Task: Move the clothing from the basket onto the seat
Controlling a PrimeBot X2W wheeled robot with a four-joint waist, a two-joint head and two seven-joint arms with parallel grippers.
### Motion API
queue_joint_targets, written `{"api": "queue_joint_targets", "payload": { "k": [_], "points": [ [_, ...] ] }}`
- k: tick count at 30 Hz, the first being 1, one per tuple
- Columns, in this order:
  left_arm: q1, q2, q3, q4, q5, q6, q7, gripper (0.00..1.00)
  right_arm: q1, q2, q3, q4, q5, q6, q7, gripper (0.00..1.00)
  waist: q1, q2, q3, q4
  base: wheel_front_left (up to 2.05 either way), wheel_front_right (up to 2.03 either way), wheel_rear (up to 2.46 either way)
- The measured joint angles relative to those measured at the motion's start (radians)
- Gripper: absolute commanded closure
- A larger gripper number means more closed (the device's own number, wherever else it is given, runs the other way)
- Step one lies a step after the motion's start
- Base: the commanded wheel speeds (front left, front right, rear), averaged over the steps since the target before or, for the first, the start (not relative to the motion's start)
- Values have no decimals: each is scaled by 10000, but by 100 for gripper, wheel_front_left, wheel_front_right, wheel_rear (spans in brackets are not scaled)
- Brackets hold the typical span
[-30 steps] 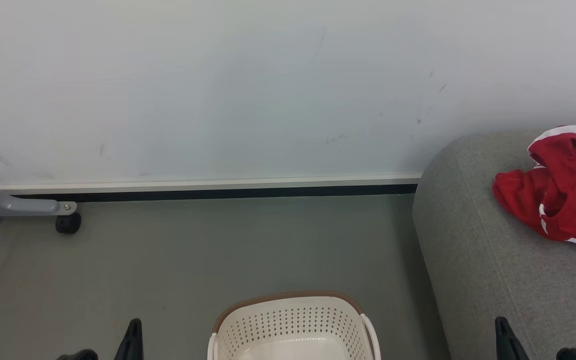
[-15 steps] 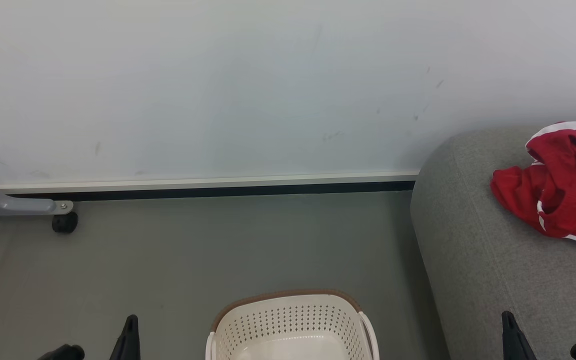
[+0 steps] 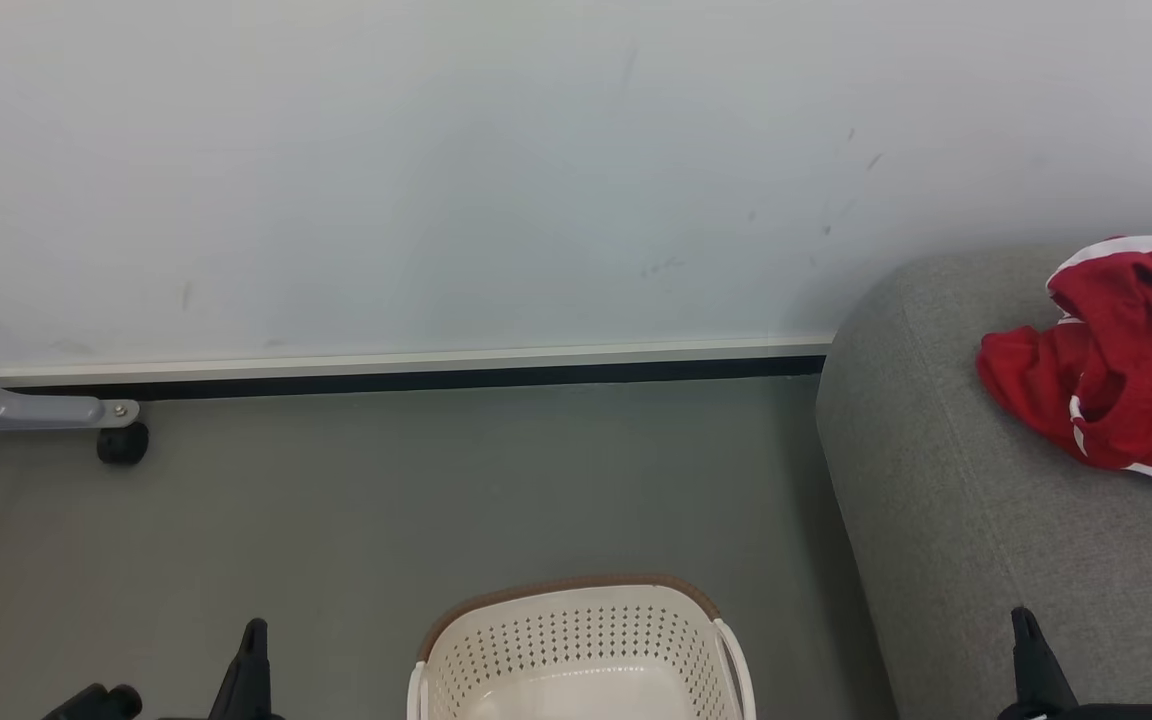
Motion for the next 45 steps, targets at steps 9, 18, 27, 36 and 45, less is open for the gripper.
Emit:
{"api": "queue_joint_targets", "payload": {
  "k": [9, 18, 27, 36, 45],
  "points": [
    [-173, -111, 244, 29, -911, -173, 305, 100, -202, 107, -282, 127, 1051, 186, 268, 100, 0, 0, 44, -48, 0, 0, 0],
    [-275, -234, 497, 69, -1954, -360, 545, 100, -392, 207, -568, 247, 2063, 362, 546, 100, -2, 0, 88, -97, 0, 0, 0],
    [-408, -316, 767, 94, -2978, -608, 853, 100, -623, 324, -848, 384, 3081, 546, 825, 100, -1, 0, 132, -145, 0, 0, 0],
    [-596, -422, 1007, 127, -3841, -752, 1081, 100, -788, 403, -1099, 477, 4015, 719, 1074, 100, -1, 0, 171, -189, 0, 0, 0],
    [-709, -543, 1275, 165, -4874, -976, 1371, 100, -987, 518, -1379, 596, 5007, 932, 1329, 100, -2, 0, 215, -237, 0, 0, 0]
  ]
}}
